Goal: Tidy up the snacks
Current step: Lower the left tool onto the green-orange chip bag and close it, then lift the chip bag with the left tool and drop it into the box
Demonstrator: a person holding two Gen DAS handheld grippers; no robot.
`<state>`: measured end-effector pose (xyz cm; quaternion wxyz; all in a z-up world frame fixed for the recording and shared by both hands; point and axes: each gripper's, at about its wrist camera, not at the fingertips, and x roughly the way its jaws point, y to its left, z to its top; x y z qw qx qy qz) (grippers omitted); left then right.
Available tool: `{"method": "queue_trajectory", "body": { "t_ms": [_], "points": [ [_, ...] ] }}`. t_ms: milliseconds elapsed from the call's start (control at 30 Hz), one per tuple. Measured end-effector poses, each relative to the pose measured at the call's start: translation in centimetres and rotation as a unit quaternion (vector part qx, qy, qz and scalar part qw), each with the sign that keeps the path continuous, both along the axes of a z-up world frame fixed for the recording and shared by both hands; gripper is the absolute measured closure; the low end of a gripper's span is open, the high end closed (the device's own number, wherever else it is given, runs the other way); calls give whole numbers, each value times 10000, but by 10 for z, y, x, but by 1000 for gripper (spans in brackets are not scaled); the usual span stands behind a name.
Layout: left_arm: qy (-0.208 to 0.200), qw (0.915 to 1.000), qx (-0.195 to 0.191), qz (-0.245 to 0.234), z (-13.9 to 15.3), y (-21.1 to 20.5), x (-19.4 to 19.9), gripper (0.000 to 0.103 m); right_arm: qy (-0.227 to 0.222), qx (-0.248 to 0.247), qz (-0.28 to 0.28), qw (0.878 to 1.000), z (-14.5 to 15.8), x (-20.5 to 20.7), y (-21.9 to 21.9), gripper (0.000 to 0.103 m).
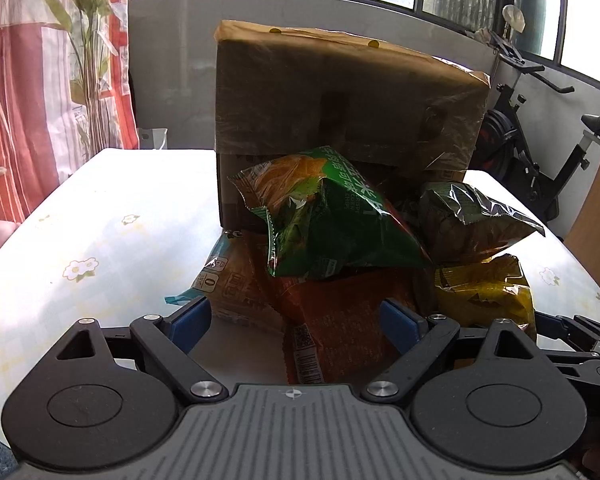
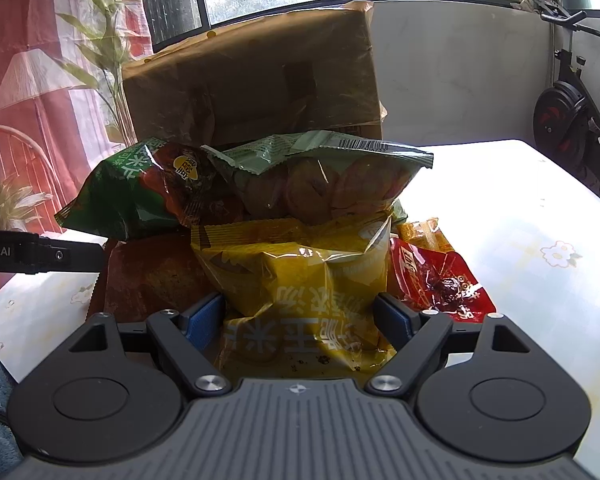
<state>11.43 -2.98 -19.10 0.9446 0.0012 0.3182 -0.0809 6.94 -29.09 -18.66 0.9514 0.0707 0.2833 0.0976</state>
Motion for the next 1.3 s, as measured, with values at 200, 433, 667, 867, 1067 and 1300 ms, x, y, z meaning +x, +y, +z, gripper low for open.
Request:
{"method": "queue_trajectory", "body": {
  "t_ms": [200, 433, 667, 867, 1067, 1300],
  "points": [
    [-148, 9998, -115, -13, 6, 3, -4, 10, -83, -78, 138, 9998, 2, -4, -1, 32],
    [-286, 9972, -614, 308, 25, 19, 7, 10, -93, -45, 193, 9998, 4, -6, -3, 35],
    [-231, 9902, -1248, 582, 37, 28, 49, 10, -85, 9, 200, 9998, 5, -5, -4, 35],
    [94, 9853, -1549, 715, 21, 20, 80, 9, -88, 60, 212, 9997, 4, -6, -5, 35],
    [296, 9808, -1830, 608, -3, 16, 82, 4, -105, 112, 225, 9996, 3, -7, -6, 35],
    [434, 9760, -2087, 434, -12, 20, 81, 9, -111, 101, 231, 9996, 2, -7, -6, 35]
  ]
}}
